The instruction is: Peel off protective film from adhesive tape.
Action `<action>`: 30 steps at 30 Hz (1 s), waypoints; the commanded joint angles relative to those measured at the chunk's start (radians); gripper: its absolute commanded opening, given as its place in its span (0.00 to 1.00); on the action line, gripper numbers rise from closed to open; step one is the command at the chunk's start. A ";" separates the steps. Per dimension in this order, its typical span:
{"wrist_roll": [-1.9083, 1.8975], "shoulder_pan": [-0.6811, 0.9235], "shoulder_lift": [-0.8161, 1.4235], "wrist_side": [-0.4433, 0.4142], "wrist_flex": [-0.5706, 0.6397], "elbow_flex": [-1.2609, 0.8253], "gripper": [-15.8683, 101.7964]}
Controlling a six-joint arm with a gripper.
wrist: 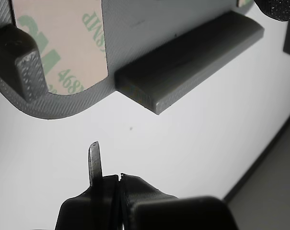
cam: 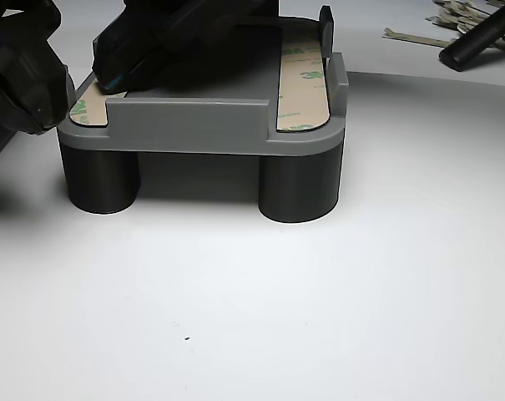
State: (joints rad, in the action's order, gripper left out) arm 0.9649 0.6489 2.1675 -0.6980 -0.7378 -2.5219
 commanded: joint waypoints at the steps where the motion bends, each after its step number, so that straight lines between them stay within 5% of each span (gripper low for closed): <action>1: -0.012 -0.008 0.011 -0.003 0.011 0.031 0.04; 30: -0.032 -0.008 -0.071 0.011 0.043 0.063 0.04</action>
State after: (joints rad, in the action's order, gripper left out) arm 0.9342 0.6489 2.0847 -0.6872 -0.7026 -2.4897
